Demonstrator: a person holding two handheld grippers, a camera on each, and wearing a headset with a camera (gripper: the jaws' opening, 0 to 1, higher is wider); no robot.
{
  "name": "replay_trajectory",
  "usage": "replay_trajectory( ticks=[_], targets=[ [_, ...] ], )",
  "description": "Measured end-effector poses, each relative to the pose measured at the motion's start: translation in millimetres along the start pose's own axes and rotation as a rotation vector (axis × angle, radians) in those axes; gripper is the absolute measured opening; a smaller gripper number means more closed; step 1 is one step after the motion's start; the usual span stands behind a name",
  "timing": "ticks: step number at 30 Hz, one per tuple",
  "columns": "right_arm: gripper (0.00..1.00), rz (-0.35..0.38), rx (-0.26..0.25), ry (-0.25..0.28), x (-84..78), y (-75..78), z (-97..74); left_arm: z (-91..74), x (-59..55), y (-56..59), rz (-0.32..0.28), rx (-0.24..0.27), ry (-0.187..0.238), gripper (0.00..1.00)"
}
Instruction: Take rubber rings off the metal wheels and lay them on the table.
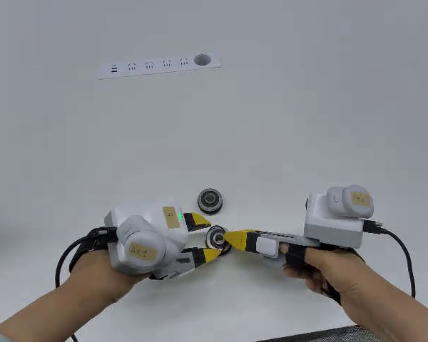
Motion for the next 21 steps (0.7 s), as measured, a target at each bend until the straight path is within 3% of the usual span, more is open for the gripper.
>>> replay_trajectory(
  ticks=[15, 21],
  targets=[
    [0.02, 0.005, 0.032, 0.033, 2.9, -8.5, -2.7, -3.0, -7.9, -1.2, -0.028, 0.024, -0.005, 0.38],
    [0.02, 0.006, 0.026, 0.08, 7.5, -11.1, -13.6, -3.8, -9.6, -0.8, -0.041, 0.03, -0.003, 0.39]
  ],
)
Point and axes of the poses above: the centre of the closed fingertips' face, and the gripper's own axes: z roughly forward along the fingers, y roughly to its right, x roughly out of its top, the point moved 9 cm from there along -z, roughly backward along the fingers, and after that the axes turned 11 degrees about x, right-handed, at the moved point
